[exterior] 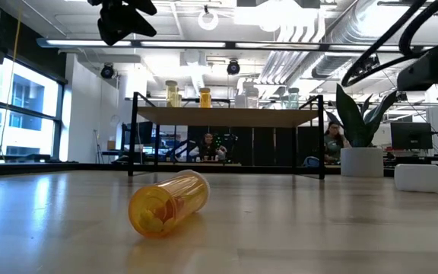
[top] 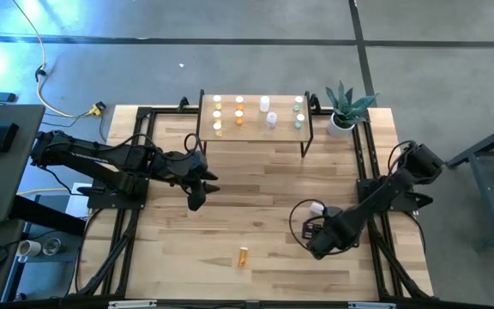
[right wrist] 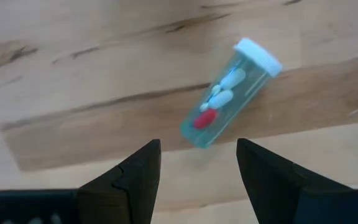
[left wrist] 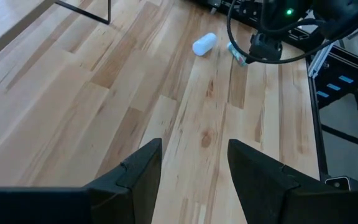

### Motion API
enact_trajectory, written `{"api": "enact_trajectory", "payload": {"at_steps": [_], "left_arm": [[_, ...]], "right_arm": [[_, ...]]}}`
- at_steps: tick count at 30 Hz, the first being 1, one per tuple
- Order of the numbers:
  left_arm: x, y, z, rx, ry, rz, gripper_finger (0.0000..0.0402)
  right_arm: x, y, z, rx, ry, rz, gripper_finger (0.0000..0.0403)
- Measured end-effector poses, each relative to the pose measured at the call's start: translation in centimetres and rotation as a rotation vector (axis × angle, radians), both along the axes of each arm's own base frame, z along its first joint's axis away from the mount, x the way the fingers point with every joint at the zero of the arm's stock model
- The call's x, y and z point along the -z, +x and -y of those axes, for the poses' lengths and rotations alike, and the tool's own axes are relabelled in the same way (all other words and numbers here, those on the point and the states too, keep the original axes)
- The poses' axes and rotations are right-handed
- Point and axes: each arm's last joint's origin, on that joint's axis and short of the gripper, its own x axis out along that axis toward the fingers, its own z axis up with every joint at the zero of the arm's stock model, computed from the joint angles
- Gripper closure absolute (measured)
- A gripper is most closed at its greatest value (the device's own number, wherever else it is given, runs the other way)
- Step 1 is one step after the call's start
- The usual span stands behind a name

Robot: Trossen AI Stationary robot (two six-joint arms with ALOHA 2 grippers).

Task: Pick and place medicine bottles onto shelf by color
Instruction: Put the blue pill bottle on the shelf and align it to the other blue pill bottle

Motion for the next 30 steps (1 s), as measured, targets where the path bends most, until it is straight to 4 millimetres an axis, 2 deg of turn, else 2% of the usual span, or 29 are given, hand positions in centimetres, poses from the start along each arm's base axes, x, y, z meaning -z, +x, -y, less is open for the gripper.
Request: {"api": "enact_trajectory", "payload": {"at_steps": [8,18,25,30], "left_arm": [[0.0,0.0,0.0,0.0,0.0,0.002,0.0229],[0.0,0.0,0.0,0.017,0.021,0.0,0.0229],[0.0,0.0,0.0,0.021,0.027,0.0,0.0229],[0.0,0.0,0.0,0.021,0.027,0.0,0.0229]], "right_arm": [[0.9,0.3,0.1,0.016,-0.027,-0.035,0.0201],[0.9,0.5,1.4,0.051,-0.054,-0.085,0.0201],[1.0,0.4,1.4,0.057,-0.038,-0.118,0.0201],[2.2,0.8,1.1,0.062,-0.02,-0.163,0.0201]]}}
